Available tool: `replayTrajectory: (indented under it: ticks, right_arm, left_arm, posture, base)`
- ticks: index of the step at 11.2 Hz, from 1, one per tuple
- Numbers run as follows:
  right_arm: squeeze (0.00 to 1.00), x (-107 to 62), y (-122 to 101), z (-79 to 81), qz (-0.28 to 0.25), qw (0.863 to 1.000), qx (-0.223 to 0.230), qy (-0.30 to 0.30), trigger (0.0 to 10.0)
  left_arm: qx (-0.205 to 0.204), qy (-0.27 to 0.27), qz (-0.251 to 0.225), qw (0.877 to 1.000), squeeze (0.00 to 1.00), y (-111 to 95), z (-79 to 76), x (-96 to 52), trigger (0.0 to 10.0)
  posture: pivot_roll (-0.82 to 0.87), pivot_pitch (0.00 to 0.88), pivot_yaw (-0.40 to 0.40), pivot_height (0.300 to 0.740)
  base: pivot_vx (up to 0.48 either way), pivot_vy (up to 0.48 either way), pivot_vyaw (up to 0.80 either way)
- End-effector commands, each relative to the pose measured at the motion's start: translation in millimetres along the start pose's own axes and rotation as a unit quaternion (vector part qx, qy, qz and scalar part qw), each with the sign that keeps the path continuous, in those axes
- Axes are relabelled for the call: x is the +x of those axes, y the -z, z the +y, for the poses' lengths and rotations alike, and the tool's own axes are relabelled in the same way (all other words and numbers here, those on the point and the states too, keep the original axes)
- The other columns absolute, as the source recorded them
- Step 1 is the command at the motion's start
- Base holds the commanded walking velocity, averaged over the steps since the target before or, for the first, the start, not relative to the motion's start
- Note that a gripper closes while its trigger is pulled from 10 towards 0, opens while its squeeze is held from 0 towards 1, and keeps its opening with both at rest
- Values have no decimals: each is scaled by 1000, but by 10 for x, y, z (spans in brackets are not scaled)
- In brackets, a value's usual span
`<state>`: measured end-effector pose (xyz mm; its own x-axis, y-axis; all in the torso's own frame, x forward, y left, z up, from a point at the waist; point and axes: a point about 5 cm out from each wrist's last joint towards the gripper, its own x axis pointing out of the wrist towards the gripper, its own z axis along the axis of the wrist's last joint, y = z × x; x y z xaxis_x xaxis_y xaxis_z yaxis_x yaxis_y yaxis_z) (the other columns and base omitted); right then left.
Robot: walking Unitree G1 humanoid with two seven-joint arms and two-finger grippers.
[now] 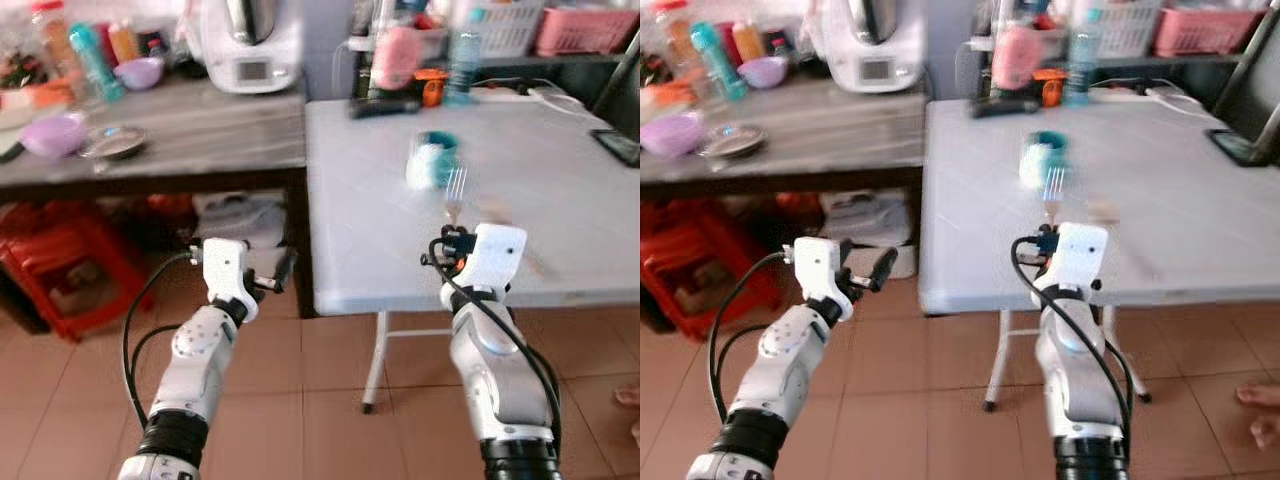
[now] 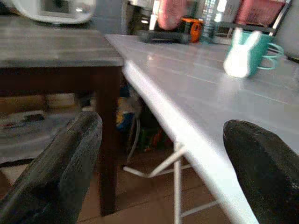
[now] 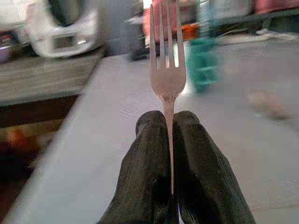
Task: Setting the table
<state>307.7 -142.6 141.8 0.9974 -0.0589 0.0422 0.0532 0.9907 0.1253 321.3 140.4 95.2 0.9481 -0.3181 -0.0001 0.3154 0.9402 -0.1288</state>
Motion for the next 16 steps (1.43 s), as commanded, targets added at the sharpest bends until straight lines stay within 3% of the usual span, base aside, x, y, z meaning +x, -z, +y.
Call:
replayTrajectory:
  ticks: [1, 13, 16]
  right_arm:
    - [0, 14, -72, 75, -15, 1000, 2, -11, 10000]
    - [0, 4, -61, 65, -14, 1000, 5, -18, 10000]
    - [0, -6, -49, 82, -12, 1000, 5, -22, 10000]
  left_arm:
    - [8, -11, -4, 1000, 0, -35, 64, -5, 10000]
    - [20, -22, 7, 1000, 0, 47, 13, 16, 10000]
    - [15, -20, -4, 1000, 0, 31, -6, 13, 10000]
  posture:
    - [-19, 8, 39, 740]
    - [-31, 5, 38, 740]
    - [-31, 7, 32, 740]
  base:
    - [0, 480, 0]
    - [0, 480, 0]
    - [0, 114, 0]
